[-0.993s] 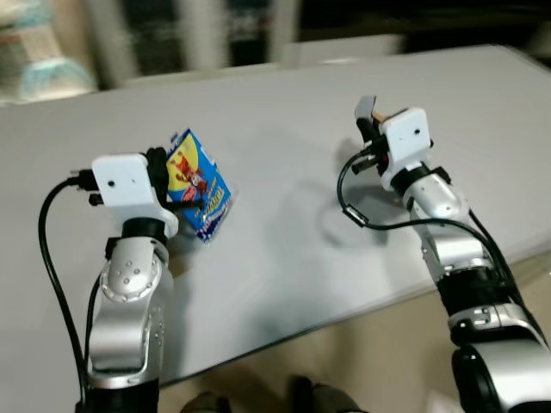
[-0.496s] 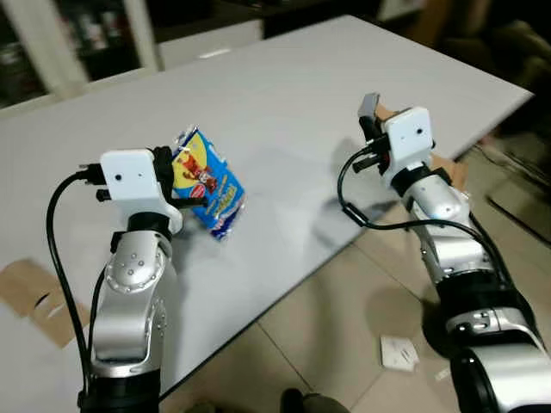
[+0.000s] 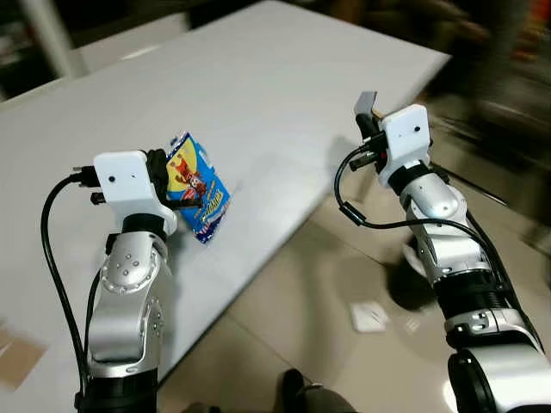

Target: Picking trash to rubbish bin

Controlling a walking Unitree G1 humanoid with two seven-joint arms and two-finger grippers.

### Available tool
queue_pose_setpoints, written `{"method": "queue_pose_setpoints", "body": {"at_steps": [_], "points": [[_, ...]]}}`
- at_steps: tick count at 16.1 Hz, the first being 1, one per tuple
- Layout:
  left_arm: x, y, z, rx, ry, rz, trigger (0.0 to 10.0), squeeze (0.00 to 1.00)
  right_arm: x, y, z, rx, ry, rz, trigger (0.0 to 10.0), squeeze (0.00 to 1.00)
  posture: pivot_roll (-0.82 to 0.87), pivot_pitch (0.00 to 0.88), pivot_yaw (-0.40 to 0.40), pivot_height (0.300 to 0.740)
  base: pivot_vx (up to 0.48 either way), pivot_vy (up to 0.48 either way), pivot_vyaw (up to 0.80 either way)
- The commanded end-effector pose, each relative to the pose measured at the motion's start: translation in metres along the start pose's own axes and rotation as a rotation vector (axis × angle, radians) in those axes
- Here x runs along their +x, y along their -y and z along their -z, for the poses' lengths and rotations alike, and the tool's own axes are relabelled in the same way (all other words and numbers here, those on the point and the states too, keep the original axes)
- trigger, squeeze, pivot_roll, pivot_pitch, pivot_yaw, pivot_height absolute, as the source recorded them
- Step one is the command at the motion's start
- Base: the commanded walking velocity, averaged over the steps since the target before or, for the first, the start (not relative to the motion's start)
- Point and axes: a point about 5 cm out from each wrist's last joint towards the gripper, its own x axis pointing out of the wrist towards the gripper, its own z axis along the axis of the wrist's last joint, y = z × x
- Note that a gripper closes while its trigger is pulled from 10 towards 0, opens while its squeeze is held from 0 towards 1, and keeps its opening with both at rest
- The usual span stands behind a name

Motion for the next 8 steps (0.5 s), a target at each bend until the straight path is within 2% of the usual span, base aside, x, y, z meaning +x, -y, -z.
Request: {"method": "queue_pose_setpoints", "body": {"at_steps": [1,5,8], "points": [[0.0007,0.0007,0.0026,-0.008,-0.02,0.008,0.0,0.0,-0.002,0.003,0.0001,0.007,-0.005,0.022,10.0,0.0,-0.06,0.087,0.014,0.74,0.0,0.0,-0.8],[-0.0005,-0.0003,0.0078,-0.055,-0.053,0.004,0.0,0.0,-0.0032,0.0005,0.0014,0.011,-0.01,0.016,10.0,0.0,-0.06,0.103,0.005,0.74,0.0,0.0,-0.8],[-0.0044,-0.0014,0.0106,-0.056,-0.064,-0.002,0.0,0.0,-0.0044,-0.002,0.0028,0.013,-0.018,0.008,10.0,0.0,-0.05,0.108,0.003,0.74,0.0,0.0,-0.8]]}}
